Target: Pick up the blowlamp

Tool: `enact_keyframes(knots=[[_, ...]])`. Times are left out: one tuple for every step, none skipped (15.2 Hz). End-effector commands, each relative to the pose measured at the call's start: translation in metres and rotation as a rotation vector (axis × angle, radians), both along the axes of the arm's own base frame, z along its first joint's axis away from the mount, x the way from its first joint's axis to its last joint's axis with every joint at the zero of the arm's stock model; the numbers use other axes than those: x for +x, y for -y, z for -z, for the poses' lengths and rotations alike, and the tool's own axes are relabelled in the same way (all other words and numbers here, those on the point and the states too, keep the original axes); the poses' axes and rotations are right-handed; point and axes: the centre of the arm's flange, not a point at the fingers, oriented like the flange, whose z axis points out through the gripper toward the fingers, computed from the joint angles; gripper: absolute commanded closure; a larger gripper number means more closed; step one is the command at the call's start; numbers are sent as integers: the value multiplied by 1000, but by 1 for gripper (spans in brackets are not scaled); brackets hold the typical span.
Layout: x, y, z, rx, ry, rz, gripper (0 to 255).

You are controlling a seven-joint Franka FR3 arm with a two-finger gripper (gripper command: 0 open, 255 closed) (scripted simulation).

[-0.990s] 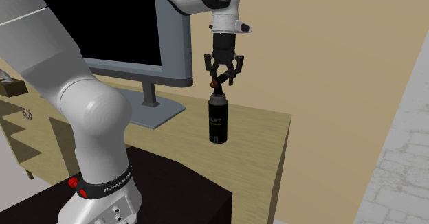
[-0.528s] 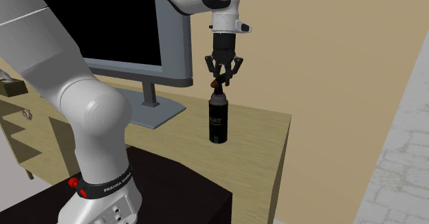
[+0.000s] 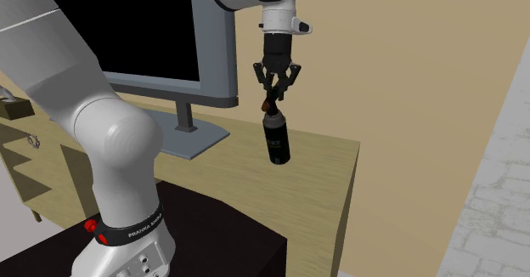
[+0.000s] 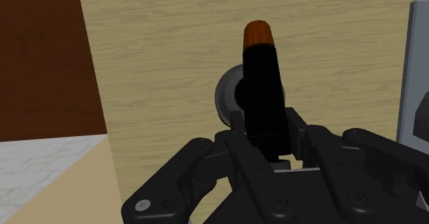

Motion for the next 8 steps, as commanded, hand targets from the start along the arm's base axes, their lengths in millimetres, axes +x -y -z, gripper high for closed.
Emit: enact_keyframes(knots=[[1,-4,-15,0,9,-7,255],[1,-4,-20,0,9,-7,255],[1,-4,-25,0,9,-7,255],[1,-4,-31,0,9,-7,255],[1,-4,-36,0,9,-7,255],[1,-4,-41,0,9,-7,255],[1,-4,-47,0,9,-7,255],[1,-4,-52,0,9,-7,255]])
